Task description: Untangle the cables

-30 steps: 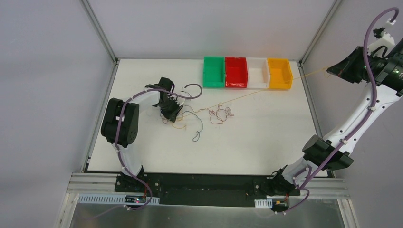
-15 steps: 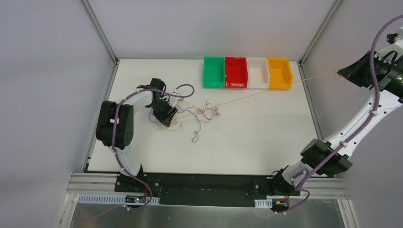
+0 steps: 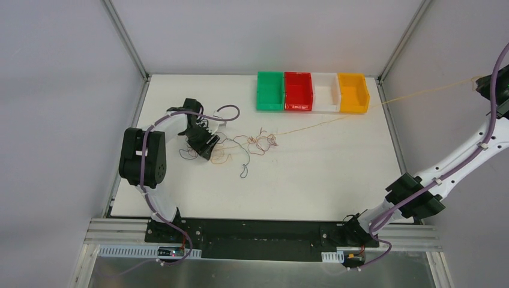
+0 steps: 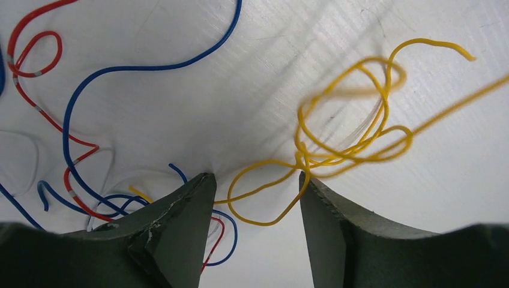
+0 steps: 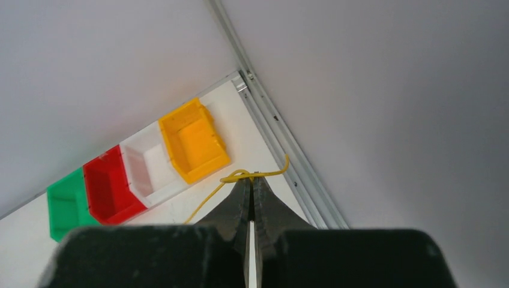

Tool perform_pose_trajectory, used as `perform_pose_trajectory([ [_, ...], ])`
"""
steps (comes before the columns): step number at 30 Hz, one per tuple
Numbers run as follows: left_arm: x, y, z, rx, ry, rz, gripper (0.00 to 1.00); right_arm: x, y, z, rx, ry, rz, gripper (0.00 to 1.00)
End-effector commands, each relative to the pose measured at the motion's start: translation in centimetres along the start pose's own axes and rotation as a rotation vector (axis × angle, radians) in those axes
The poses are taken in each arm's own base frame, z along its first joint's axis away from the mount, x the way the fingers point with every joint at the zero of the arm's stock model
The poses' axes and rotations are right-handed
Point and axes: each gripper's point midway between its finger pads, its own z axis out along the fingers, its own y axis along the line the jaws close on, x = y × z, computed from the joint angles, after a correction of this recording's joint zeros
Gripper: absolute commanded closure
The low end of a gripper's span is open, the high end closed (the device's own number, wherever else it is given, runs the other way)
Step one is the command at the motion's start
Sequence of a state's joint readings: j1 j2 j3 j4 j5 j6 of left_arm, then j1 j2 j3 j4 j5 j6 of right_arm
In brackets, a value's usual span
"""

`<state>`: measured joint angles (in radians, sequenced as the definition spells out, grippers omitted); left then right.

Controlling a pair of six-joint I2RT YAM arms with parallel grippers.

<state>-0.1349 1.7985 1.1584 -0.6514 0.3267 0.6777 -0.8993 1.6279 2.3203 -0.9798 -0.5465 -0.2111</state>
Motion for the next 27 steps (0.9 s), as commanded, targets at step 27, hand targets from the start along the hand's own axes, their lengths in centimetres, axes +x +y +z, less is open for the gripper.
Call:
perform_pose_trajectory([
  [27,1.1,0.5,-1.8,0.031,0.002,-0.09,0.47,20.0,18.3,-6.4,-0.68,0.514,-0.173,1.0],
])
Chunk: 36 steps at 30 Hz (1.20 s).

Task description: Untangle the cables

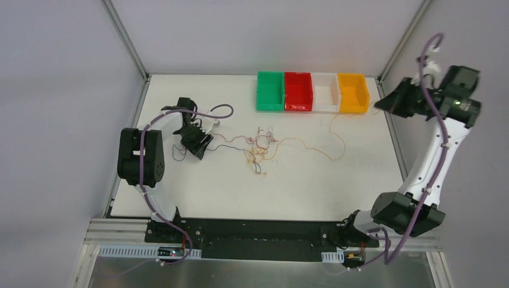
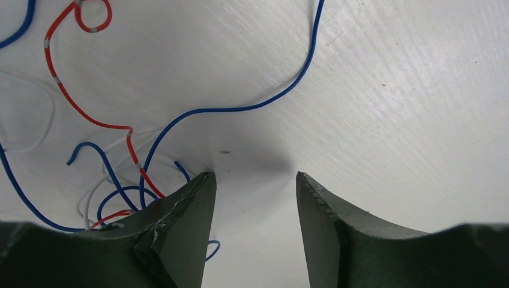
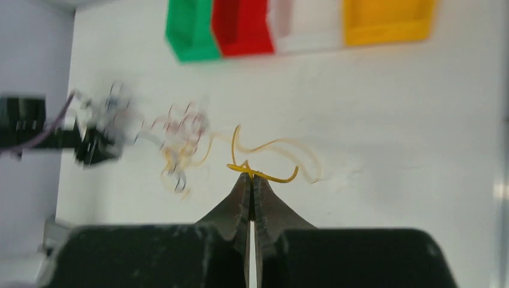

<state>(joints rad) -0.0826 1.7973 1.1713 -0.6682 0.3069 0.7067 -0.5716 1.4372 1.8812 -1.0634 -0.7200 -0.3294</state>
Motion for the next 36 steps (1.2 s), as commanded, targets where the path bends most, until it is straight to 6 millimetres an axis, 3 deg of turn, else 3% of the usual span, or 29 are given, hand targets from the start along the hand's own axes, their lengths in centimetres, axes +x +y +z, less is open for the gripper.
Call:
perform_pose_trajectory([
  [1,-0.6,-1.5,-1.5,0.076,-0.036,-0.076,0.46,8.6,8.1,0.5,-0.238,0.209,-0.13,1.0],
  [4,-2.7,-2.5,-3.2,0.105,-0.126,-0.085,0.44,13.9,7.6,2.2,-0.26,0.395,-0.167,1.0],
  [5,-3.4,-2.8,-3.8,0.115,-0.156,-0.093,0.43,15.7,6.9,2.5,-0.263,0.466,-0.175,0.94],
  [6,-4.0,-3.2,-4.4,0.126,-0.184,-0.107,0.42,17.4,6.1,2.7,-0.264,0.531,-0.193,0.77],
  [7,-4.7,-3.6,-5.0,0.143,-0.211,-0.128,0.41,18.8,5.3,2.8,-0.262,0.593,-0.207,0.52],
  [8,-5.3,-4.0,-5.6,0.16,-0.24,-0.145,0.39,19.9,4.6,3.0,-0.264,0.644,-0.221,0.32],
  [9,-6.0,-4.5,-6.2,0.179,-0.266,-0.163,0.37,20.4,4.3,3.4,-0.264,0.672,-0.228,0.22],
  [11,-7.4,-5.7,-7.2,0.219,-0.311,-0.183,0.35,20.0,4.5,5.3,-0.275,0.653,-0.238,0.11],
  [16,-10.7,-9.8,-7.1,0.33,-0.347,-0.192,0.35,20.1,7.9,11.8,-0.322,0.618,-0.318,0.09],
  [21,-14.2,-13.1,-5.1,0.456,-0.345,-0.32,0.35,22.8,10.8,17.0,-0.381,0.647,-0.396,0.1],
  [27,-16.2,-14.2,-0.9,0.5,-0.304,-0.527,0.34,26.9,13.0,20.3,-0.441,0.721,-0.438,0.12],
  [33,-16.7,-14.5,2.1,0.487,-0.27,-0.552,0.36,29.5,12.4,23.6,-0.396,0.752,-0.451,0.2],
  [34,-17.0,-14.6,2.3,0.49,-0.272,-0.544,0.36,29.3,11.8,24.1,-0.379,0.753,-0.432,0.22],
  [36,-17.3,-14.9,3.3,0.491,-0.261,-0.532,0.37,30.2,12.5,24.5,-0.384,0.776,-0.44,0.31],
])
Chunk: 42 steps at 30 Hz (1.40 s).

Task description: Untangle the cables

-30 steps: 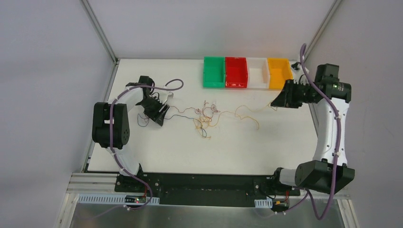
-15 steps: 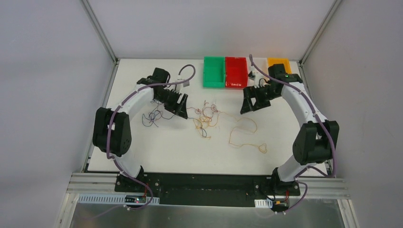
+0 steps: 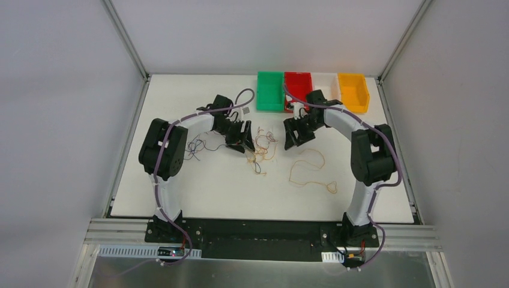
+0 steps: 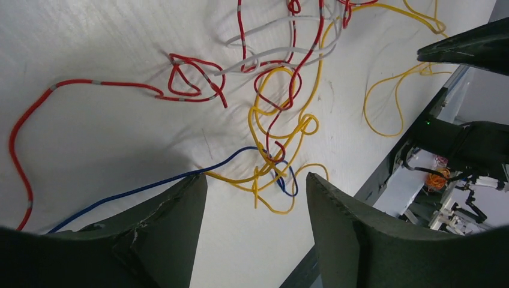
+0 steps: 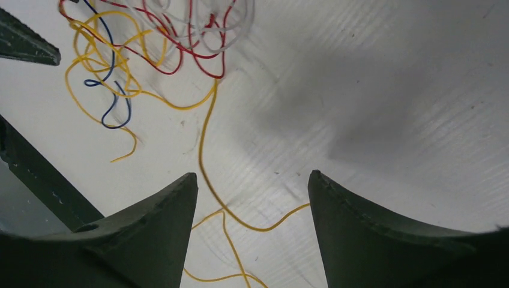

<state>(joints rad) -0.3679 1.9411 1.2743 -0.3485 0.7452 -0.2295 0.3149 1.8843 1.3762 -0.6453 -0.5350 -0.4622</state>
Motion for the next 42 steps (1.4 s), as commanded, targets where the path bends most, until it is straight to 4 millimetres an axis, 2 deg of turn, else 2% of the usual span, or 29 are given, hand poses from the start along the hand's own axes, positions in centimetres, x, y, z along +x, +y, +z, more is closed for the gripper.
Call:
perform_pose_trajectory([
  [1,-1.2,-0.9,1.9,0.014,-0.016,0.01,0.38,-1.4,-0.7,1.4,0.029,-0.013,0.01,0.44],
  [2,-1.2,-0.6,2.3,0.007,-0.011,0.004,0.4,-1.2,-0.8,1.6,0.032,-0.002,0.017,0.57],
  [4,-1.2,0.1,2.7,-0.014,-0.008,-0.015,0.46,-0.9,-0.9,1.4,0.048,0.017,0.026,0.94],
  [5,-1.2,0.4,2.7,-0.021,-0.007,-0.02,0.53,-0.8,-1.1,0.8,0.066,0.022,0.032,1.0],
  [7,-0.9,1.2,2.1,-0.044,-0.01,-0.036,0.77,-1.0,-1.7,-1.6,0.088,0.001,0.065,1.0],
  [10,0.1,3.2,-0.5,-0.088,-0.034,-0.073,1.0,-1.9,-2.7,-7.0,0.117,-0.11,0.131,1.0],
  [13,1.9,6.1,-3.6,-0.152,-0.048,-0.145,1.0,-2.4,-3.2,-13.0,0.171,-0.23,0.16,1.0],
  [14,2.6,7.7,-4.8,-0.183,-0.058,-0.189,1.0,-2.5,-3.5,-14.6,0.188,-0.264,0.171,1.0],
  [18,4.3,10.9,-8.3,-0.269,-0.081,-0.257,1.0,-2.7,-3.9,-20.4,0.226,-0.376,0.217,1.0],
  [22,5.3,12.1,-10.0,-0.303,-0.081,-0.278,1.0,-3.1,-3.8,-24.6,0.254,-0.476,0.255,1.0],
  [25,5.6,12.3,-10.4,-0.319,-0.068,-0.266,1.0,-3.6,-3.3,-27.0,0.254,-0.547,0.265,1.0],
  [27,5.5,12.4,-10.3,-0.317,-0.064,-0.259,1.0,-3.7,-2.3,-27.5,0.219,-0.554,0.252,1.0],
  [29,5.3,12.2,-10.3,-0.306,-0.066,-0.262,1.0,-2.9,-1.2,-26.9,0.167,-0.518,0.253,1.0],
  [31,4.7,11.8,-10.2,-0.282,-0.074,-0.261,1.0,-1.2,-0.5,-25.7,0.132,-0.44,0.269,1.0],
  [32,4.5,11.6,-10.2,-0.271,-0.077,-0.261,1.0,-0.1,-0.7,-25.0,0.138,-0.398,0.275,1.0],
  [37,3.8,10.6,-10.2,-0.216,-0.092,-0.255,1.0,8.1,-3.6,-19.9,0.219,-0.102,0.24,1.0],
  [40,3.9,10.1,-10.2,-0.191,-0.087,-0.25,1.0,11.0,-4.4,-16.8,0.231,0.005,0.23,1.0],
  [41,4.0,10.0,-10.2,-0.186,-0.082,-0.25,1.0,11.6,-4.8,-15.7,0.248,0.027,0.228,0.99],
  [42,4.1,9.9,-10.2,-0.185,-0.078,-0.245,1.0,11.8,-5.3,-14.9,0.274,0.037,0.229,0.86],
])
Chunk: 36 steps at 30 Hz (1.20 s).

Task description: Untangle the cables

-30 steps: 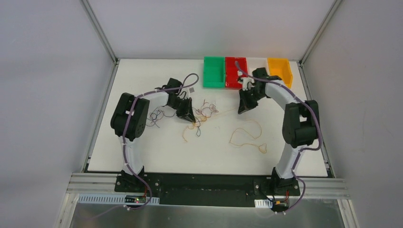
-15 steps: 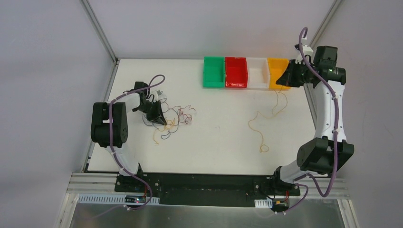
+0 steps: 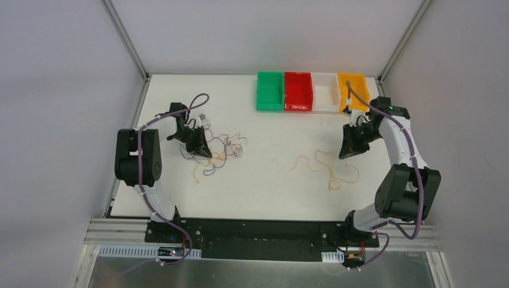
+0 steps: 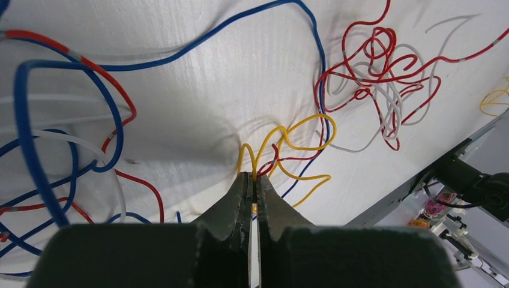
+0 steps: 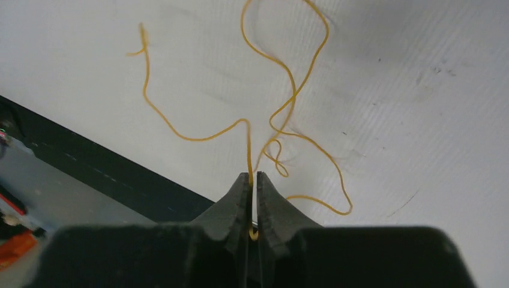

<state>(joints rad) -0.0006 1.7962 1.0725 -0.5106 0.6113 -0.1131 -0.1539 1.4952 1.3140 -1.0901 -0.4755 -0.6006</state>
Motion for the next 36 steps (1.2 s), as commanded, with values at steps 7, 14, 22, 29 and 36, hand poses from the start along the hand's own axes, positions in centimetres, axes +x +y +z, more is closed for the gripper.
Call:
perform_pose_trajectory([
  [7,0.2,-2.5,-2.1,0.068,0.012,0.108,0.97,2.4,-1.7,5.4,0.131,0.104,-0.099,0.21],
  [14,-0.1,-3.0,-2.6,0.074,0.012,0.116,0.93,1.2,-4.7,7.0,0.292,0.082,-0.075,0.14],
  [22,0.3,-4.5,-3.4,0.13,0.012,0.181,0.8,-0.7,-6.3,6.8,0.362,0.037,-0.138,0.01],
  [29,0.6,-5.2,-4.0,0.125,0.004,0.229,0.7,-0.7,-2.9,8.5,0.199,0.113,0.009,0.01],
  [36,0.6,-5.6,-4.5,0.126,-0.004,0.237,0.56,-0.2,-3.0,10.8,0.35,0.175,0.006,0.01],
])
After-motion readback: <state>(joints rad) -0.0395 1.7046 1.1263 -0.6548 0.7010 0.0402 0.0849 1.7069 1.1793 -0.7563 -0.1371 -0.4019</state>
